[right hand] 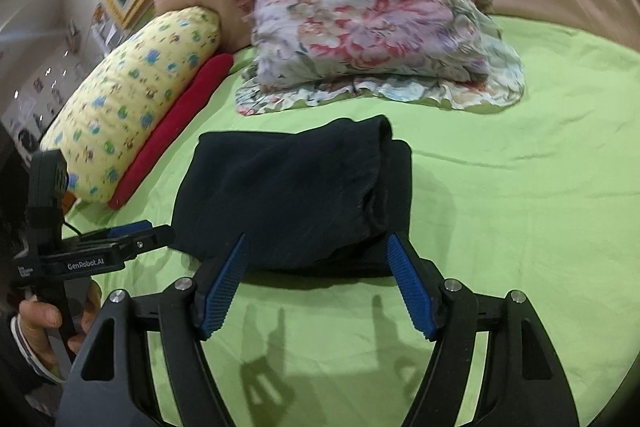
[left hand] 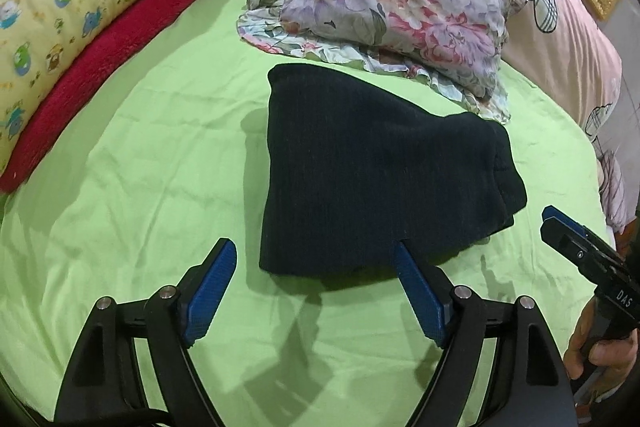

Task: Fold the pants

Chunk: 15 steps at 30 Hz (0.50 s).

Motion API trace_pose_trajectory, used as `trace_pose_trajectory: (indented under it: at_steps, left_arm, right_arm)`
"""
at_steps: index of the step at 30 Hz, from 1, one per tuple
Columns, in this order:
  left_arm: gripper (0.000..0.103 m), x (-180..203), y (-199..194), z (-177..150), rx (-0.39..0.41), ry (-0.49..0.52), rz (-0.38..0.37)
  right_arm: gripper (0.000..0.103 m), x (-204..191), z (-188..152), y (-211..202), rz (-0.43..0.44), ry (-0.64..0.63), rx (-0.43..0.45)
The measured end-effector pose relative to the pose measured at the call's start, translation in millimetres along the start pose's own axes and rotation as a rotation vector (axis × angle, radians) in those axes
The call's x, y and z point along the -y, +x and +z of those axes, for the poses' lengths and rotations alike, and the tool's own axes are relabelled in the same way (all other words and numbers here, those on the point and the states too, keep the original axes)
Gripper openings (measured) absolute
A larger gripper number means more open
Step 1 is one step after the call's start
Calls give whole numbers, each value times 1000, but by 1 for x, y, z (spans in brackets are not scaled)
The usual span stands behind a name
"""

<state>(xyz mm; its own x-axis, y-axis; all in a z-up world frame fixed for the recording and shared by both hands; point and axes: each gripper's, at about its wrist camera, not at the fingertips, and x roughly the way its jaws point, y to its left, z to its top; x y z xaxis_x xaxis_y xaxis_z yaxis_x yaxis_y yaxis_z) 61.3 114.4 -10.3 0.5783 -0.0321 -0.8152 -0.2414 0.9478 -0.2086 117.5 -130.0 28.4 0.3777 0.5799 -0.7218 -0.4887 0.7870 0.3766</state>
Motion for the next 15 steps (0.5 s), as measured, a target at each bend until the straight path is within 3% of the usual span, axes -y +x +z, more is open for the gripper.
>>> trace_pose_trajectory:
  at_steps: [10,15]
  left_arm:
    - [82,19,-6,-27,16,97,81]
    - [82,26,-7,-34,19,131,81]
  right_arm:
    - [77,-21,-18,-6,-6,-119,20]
    - [81,-24,-24,-7,-36,-147,46]
